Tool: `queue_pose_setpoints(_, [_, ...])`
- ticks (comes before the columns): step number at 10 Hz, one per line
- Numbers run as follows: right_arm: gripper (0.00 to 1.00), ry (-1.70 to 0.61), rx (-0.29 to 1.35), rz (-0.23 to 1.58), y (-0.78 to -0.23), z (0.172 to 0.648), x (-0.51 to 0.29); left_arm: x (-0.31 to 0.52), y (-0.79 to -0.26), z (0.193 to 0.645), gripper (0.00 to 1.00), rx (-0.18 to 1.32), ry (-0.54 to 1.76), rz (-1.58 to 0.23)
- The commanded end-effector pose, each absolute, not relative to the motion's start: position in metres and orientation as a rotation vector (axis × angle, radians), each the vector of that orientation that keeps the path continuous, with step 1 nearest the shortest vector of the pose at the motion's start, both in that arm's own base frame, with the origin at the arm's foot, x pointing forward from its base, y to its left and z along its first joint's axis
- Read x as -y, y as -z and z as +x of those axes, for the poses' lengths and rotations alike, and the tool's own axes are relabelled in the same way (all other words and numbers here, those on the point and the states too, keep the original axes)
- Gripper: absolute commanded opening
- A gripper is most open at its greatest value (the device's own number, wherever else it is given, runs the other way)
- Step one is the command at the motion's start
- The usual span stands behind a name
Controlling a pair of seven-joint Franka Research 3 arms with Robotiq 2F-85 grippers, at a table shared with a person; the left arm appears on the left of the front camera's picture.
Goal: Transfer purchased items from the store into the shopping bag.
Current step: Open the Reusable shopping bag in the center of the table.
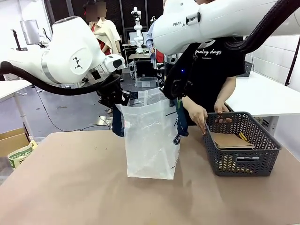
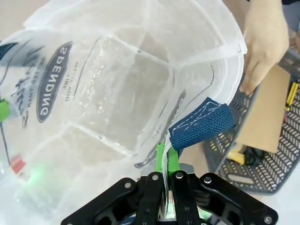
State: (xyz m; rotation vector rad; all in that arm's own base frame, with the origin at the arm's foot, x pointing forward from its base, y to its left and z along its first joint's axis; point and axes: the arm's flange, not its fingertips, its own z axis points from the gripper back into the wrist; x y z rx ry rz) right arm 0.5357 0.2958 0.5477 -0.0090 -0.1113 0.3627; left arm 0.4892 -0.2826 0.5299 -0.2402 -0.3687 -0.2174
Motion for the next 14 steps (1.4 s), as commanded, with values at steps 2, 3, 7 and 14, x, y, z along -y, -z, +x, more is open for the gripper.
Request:
queue_pose_setpoints(2, [0.0, -0.46, 0.148, -0.028, -0.543, 0.538, -0.278, 0.274, -0.525, 0.473, 0.0, 0.368, 0.149, -0.232])
queue_pose_setpoints(3, [0.0, -0.51, 0.213, -0.02, -0.543, 0.533, -0.276, 0.276, -0.52, 0.468, 0.0, 0.342, 0.162, -0.209])
queue_pose_setpoints(7, [0.0, -0.644, 0.351, -0.082, -0.538, 0.502, -0.278, 0.284, -0.506, 0.463, 0.0, 0.347, 0.222, -0.145])
queue_pose_setpoints(14, [0.0, -0.578, 0.32, -0.081, -0.52, 0.485, -0.264, 0.288, -0.506, 0.469, 0.0, 0.327, 0.27, -0.133])
